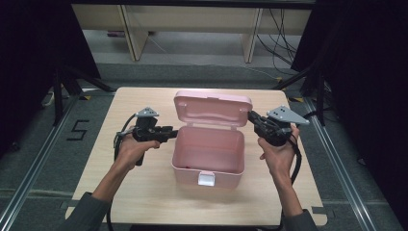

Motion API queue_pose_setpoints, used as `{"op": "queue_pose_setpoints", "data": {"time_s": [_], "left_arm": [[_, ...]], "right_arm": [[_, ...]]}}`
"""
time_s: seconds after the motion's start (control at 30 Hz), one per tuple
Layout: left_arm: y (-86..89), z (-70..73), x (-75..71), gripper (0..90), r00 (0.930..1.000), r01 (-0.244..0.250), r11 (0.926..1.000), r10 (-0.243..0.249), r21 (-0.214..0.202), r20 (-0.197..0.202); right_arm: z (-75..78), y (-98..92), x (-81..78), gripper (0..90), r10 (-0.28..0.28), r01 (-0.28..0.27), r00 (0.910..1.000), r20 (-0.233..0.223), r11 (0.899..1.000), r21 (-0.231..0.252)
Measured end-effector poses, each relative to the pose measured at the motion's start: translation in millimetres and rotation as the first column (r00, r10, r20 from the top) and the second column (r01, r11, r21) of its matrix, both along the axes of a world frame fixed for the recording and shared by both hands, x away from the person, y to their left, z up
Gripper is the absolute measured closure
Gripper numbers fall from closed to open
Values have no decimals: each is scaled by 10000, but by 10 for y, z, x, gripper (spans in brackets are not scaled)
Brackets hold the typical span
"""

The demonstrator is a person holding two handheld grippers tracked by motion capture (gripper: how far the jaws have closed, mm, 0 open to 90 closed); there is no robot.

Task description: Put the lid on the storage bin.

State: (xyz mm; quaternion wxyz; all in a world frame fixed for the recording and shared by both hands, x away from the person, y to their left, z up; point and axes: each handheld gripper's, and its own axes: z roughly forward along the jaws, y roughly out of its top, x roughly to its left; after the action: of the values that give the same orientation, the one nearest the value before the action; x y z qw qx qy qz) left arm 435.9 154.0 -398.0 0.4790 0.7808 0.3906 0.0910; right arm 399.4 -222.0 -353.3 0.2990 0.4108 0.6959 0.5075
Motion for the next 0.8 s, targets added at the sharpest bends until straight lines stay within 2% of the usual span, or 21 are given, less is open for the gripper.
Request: {"op": "queue_pose_setpoints", "data": {"time_s": [0.07,0.1,0.13,0.23,0.27,0.3,0.4,0.43,0.5,0.57,0.6,0.63,0.8], "left_arm": [[14,24,-37,657,9999,80,10000,-80,-45,68],[18,36,-55,651,9999,121,9999,-122,26,108],[20,43,-72,641,9998,117,9999,-118,81,130],[46,36,-115,621,9996,253,9996,-254,111,125],[59,29,-130,618,9996,258,9996,-260,117,124],[73,15,-150,615,9996,239,9997,-240,76,150],[110,-7,-182,595,9995,293,9996,-293,42,71],[127,-8,-193,587,9995,320,9995,-320,76,20],[164,-7,-211,573,9996,287,9995,-288,131,40],[205,-7,-224,563,9997,253,9997,-253,54,69],[219,-6,-231,557,9996,271,9996,-272,38,25],[224,-10,-245,550,9998,214,9998,-214,55,27],[222,-44,-285,528,9995,302,9993,-303,199,22]], "right_arm": [[-3,-9,-34,866,-45,45,10000,8,9999,-91],[-7,-23,-37,866,30,-26,9998,195,9998,-211],[-10,-15,-62,865,21,-21,9999,-116,10000,-3],[-32,-36,-82,862,183,-184,9998,40,9998,94],[-33,-31,-108,861,177,-173,9996,-215,9997,182],[-38,-28,-128,861,137,-130,9996,-245,9995,283],[-54,-44,-153,859,204,-202,9997,-93,9997,144],[-63,-35,-163,860,233,-225,9995,-232,9991,360],[-74,-42,-177,862,236,-229,9996,-167,9991,370],[-81,-46,-196,865,288,-274,9992,-286,9985,473],[-84,-63,-195,869,313,-309,9994,-128,9991,301],[-93,-53,-212,874,264,-247,9992,-288,9981,556],[-114,-70,-228,875,326,-289,9986,-414,9957,876]]}}
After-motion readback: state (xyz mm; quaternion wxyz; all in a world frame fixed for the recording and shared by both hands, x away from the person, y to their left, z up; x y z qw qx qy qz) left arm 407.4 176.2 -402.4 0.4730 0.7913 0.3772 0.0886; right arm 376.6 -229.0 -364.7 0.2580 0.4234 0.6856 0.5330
